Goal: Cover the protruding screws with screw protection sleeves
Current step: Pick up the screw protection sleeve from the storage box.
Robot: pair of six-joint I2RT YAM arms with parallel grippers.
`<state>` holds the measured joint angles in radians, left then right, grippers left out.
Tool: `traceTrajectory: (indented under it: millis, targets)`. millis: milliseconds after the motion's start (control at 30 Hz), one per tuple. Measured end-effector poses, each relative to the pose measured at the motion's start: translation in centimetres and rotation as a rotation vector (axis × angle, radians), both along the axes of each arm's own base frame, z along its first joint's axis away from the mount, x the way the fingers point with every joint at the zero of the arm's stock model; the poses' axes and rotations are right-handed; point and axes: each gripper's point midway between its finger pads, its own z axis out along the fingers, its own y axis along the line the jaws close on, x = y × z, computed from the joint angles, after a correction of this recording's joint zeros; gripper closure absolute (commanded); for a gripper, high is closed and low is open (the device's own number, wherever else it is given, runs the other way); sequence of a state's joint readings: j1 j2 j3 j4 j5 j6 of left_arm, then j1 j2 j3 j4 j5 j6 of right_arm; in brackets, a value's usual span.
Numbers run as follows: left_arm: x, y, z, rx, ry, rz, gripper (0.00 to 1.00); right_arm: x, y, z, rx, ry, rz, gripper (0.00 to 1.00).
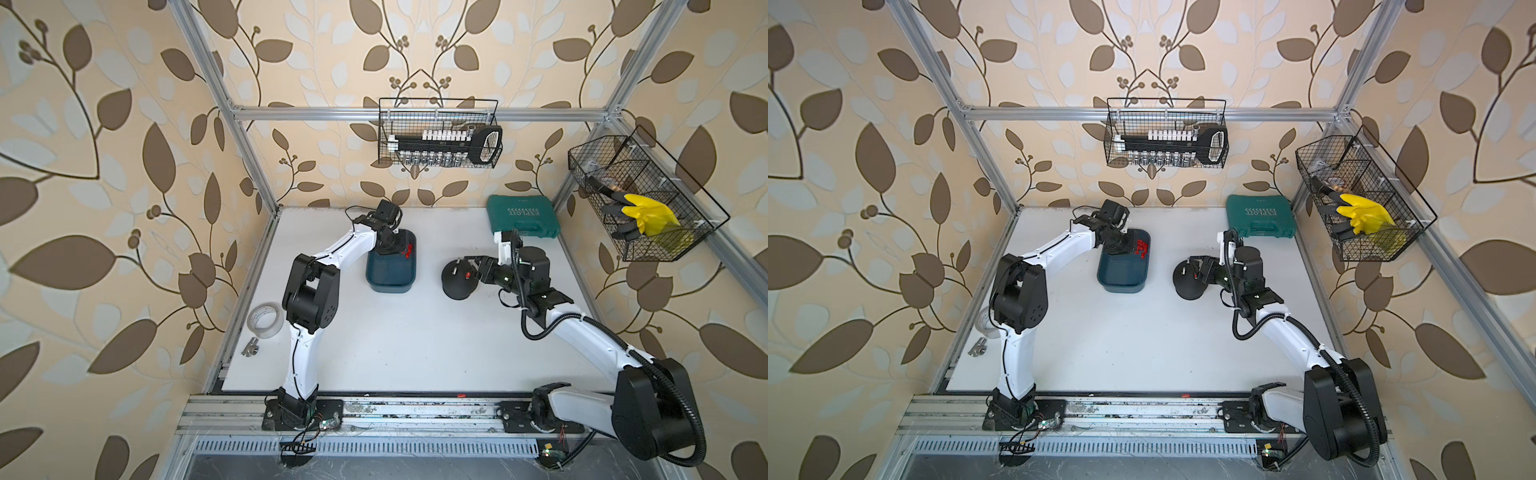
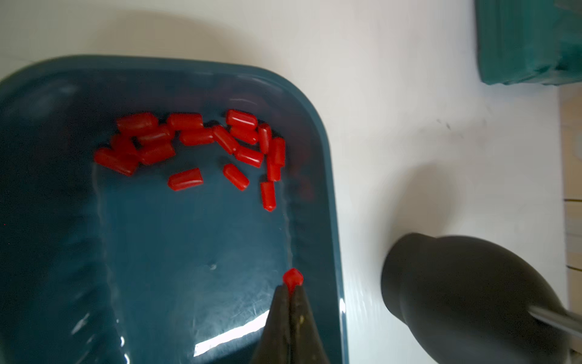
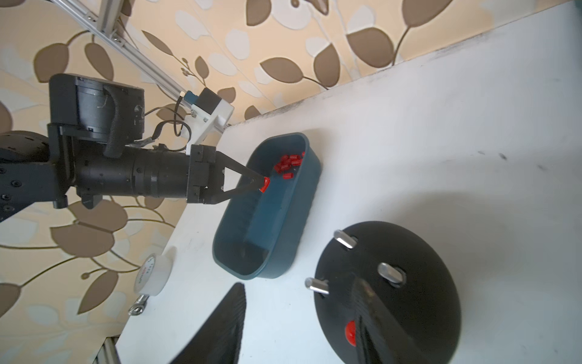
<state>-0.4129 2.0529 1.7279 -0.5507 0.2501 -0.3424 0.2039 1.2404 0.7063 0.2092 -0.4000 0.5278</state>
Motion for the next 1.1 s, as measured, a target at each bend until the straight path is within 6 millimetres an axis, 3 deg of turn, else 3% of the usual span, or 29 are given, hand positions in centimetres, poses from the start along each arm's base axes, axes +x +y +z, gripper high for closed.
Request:
traceTrajectory:
  millis: [400, 767, 1100]
  targets:
    - [-5.5, -1.6, 8.3, -0.345, -0.168, -0.178, 1.0, -2.3, 7.9, 6.6, 0.108, -0.085, 0.347, 0.46]
    - [-11.3, -2.6, 18.7, -0.664, -0.398, -0.387, 1.0, -3.6, 8.3, 10.3, 0.209, -0.038, 0.411, 0.46]
    - [-15.0, -3.0, 23.6, -0.849, -0.509, -0.559, 1.0, -5.8, 9.0, 13.9, 0.331, -0.059, 0.57, 0.5]
